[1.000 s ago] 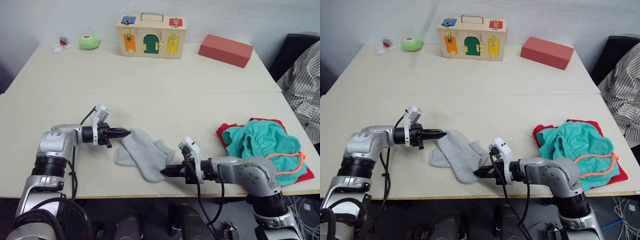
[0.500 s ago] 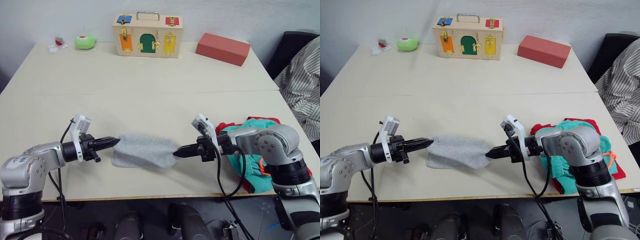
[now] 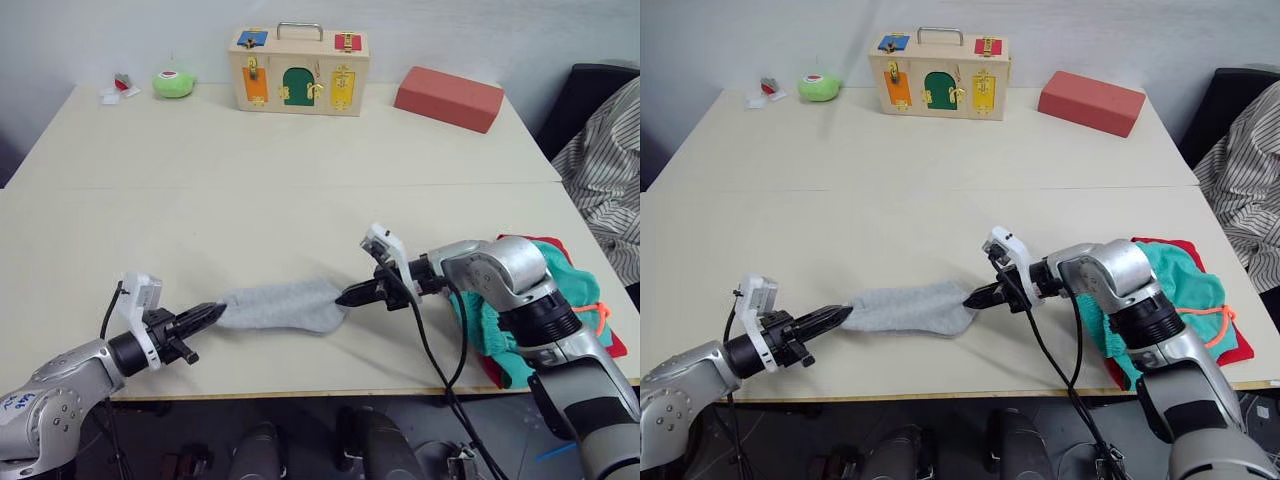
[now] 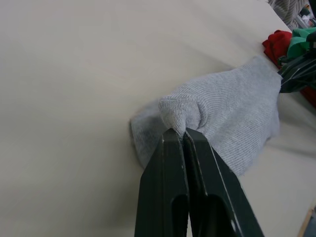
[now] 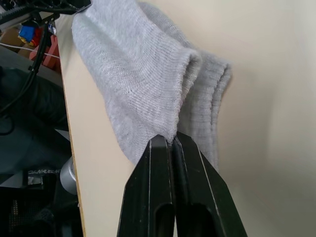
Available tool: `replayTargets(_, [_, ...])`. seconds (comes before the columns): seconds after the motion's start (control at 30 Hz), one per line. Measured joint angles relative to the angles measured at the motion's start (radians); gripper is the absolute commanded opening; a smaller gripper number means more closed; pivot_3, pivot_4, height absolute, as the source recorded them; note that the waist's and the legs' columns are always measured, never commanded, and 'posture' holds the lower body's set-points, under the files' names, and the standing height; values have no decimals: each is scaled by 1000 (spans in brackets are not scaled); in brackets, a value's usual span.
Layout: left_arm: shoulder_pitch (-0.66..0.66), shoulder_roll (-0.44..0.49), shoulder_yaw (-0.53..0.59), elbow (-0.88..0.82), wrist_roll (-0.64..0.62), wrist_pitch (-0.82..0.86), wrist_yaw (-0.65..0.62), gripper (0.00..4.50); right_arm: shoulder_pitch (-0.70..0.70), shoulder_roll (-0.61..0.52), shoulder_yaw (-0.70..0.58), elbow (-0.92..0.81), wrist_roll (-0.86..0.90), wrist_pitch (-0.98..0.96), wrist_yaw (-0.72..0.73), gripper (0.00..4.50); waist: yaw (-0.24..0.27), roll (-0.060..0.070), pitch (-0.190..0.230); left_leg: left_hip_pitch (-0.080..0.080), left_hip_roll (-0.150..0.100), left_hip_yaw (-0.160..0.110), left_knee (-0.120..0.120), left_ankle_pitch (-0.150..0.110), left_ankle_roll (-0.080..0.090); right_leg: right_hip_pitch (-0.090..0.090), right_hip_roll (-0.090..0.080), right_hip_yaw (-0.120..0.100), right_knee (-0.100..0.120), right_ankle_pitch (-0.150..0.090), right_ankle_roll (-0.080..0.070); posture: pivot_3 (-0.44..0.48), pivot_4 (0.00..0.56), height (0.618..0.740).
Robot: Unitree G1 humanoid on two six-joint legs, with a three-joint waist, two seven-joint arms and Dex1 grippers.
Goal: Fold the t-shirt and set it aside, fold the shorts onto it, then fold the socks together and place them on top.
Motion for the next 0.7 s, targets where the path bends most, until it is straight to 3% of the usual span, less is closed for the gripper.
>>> replayTargets(0.3, [1,20,-65,42,6,-62,-6,0,-1,3,5,21,-46,1,27,40,-3,0,0,0,1,0,-1,0,0,0,0,-1,-1,0,0,0,150,740])
replayTargets(0.37, [5,27,-72,58,5,-67,-9,0,-1,5,3,24,-47,1,30,453,-3,0,0,0,1,0,-1,0,0,0,0,-1,-1,0,0,0,150,740])
replayTargets(0.6, [38,50,-96,75,44,-149,-17,1902,-1,-4,-18,25,-77,-41,45,2686,-2,0,0,0,1,0,-1,-1,0,0,0,-2,-2,0,0,0,150,740])
replayTargets(0.63, [38,51,-94,74,44,-167,-22,1940,2,-13,-21,19,-80,-65,52,3039,-1,1,0,0,0,0,-1,-1,0,0,0,-2,-2,0,0,0,150,740])
replayTargets(0.7, [40,64,-68,68,29,-191,-48,1940,40,-40,-74,-30,-88,-167,81,3039,0,1,0,-1,1,0,-2,-1,1,-1,0,-2,-3,0,0,0,150,740])
